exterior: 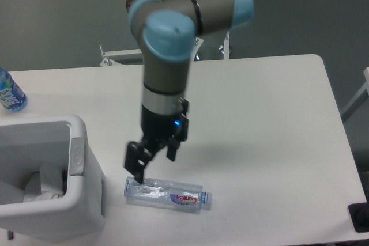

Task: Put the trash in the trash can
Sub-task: 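Move the gripper down to the clear plastic water bottle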

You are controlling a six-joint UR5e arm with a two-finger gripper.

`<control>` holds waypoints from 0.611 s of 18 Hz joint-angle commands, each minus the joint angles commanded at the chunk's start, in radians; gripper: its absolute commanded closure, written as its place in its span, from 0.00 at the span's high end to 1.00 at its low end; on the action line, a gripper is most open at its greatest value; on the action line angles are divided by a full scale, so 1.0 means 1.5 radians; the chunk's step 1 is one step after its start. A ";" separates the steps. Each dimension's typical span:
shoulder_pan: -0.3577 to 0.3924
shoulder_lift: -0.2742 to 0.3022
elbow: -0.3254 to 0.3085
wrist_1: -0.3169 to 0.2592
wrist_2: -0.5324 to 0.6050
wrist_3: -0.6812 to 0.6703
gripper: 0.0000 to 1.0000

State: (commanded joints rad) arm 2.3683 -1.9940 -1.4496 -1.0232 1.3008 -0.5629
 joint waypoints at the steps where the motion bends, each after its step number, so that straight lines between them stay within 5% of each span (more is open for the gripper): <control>1: 0.008 -0.009 0.004 -0.001 0.000 -0.002 1.00; 7: 0.014 -0.097 0.016 0.000 0.009 -0.006 1.00; 11: 0.024 -0.118 0.016 0.000 0.013 -0.005 1.00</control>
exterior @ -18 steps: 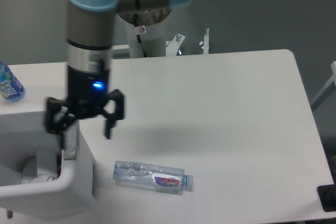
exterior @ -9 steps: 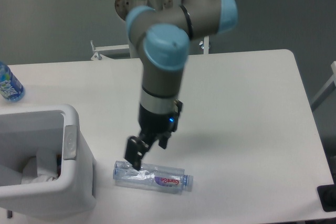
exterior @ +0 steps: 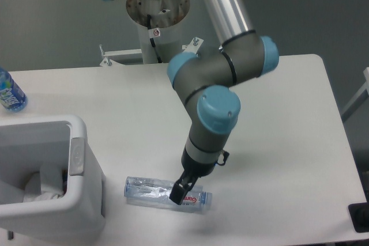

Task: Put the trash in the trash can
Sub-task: 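Move the gripper down to the clear plastic water bottle, then push the bottle with the gripper, rotating it on the table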

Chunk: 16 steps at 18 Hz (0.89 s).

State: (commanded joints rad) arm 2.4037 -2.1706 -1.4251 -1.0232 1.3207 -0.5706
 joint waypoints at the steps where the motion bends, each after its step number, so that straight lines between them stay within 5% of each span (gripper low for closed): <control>1: 0.000 -0.004 0.002 0.000 0.000 0.000 1.00; 16: 0.000 -0.062 0.022 -0.002 0.024 -0.003 1.00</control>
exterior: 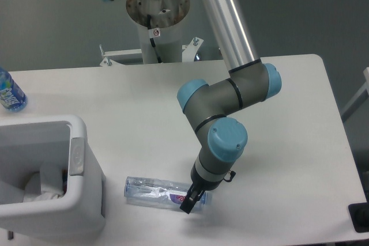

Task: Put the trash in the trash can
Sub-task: 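Push the bottle with the gripper, rotating it on the table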

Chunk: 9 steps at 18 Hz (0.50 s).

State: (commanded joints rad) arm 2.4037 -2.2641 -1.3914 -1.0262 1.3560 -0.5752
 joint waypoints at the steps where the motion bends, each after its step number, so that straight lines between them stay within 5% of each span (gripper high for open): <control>1: 0.000 0.000 0.000 0.000 0.000 -0.001 1.00; 7: -0.001 -0.015 0.005 0.000 0.003 -0.010 0.99; 9: -0.001 -0.015 0.007 0.000 0.001 -0.011 0.89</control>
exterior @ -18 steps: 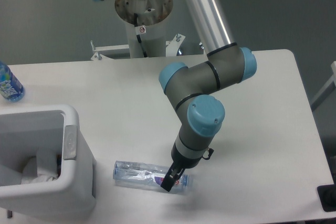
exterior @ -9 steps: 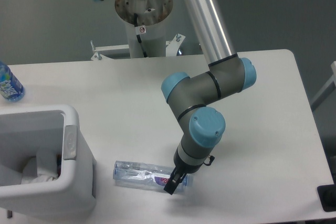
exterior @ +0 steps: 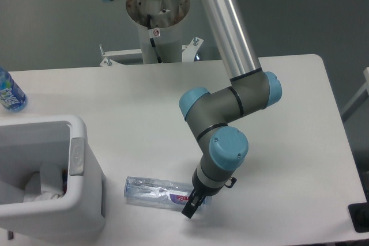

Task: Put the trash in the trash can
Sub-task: 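Push the bottle with the gripper, rotating it on the table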

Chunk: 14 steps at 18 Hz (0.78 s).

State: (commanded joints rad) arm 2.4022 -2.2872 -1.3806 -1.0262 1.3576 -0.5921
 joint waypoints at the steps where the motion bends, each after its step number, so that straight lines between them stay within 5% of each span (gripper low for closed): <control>1: -0.001 0.000 0.000 0.000 0.000 0.000 0.88; 14: -0.006 0.002 -0.004 -0.006 0.001 0.000 0.78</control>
State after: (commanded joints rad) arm 2.3930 -2.2841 -1.3867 -1.0354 1.3591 -0.5921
